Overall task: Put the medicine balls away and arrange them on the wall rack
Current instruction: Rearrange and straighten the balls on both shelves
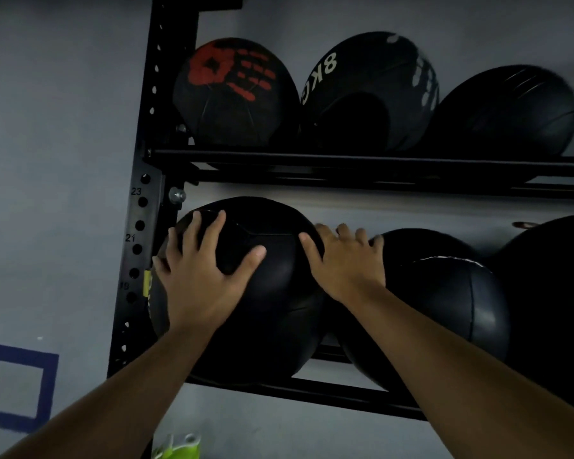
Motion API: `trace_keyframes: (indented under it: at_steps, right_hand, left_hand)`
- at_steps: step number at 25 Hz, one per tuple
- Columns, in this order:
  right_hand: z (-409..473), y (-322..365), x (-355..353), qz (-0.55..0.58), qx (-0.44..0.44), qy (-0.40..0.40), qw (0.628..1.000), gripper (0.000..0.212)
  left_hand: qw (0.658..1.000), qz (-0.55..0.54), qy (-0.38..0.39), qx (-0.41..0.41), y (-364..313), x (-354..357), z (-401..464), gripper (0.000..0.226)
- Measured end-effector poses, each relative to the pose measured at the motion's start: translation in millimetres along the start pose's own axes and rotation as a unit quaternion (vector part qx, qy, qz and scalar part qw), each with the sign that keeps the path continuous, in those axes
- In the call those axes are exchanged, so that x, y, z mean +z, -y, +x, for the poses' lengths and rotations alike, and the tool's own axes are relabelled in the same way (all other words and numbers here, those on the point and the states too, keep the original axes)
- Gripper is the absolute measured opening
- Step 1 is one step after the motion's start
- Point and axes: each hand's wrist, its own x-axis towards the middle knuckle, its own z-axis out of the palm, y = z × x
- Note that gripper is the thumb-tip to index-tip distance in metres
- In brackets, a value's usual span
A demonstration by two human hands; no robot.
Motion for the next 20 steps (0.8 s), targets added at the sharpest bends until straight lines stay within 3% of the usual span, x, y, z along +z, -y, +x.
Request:
trace_keyframes:
  at_steps: [5, 11, 15, 20]
  right_hand:
    - [-16.4, -21.1, 2.2, -0.021, 0.002, 0.061, 0.998, 0.087]
    - [-16.0, -23.5, -28.4, 0.069, -0.006, 0.124, 0.990, 0.072]
    - [-2.9, -57.4, -90.5, 0.126, 0.010, -0.004, 0.992, 0.060]
    - [43.1, -156.9, -204.7, 0.112, 0.043, -0.185, 0.975, 0.047]
  left_hand:
    - [0.996, 0.083, -0.030, 0.022, -10.1, 8.2, -4.1, 0.102]
    - [0.994, 0.095, 0.046, 0.021, -19.3, -6.2, -1.6, 0.098]
    - [0.991, 0.053, 0.061, 0.107, -68.4, -18.0, 28.2, 0.067]
    - [0.961, 0.047, 0.028, 0.273, -208.8, -14.4, 76.1, 0.046]
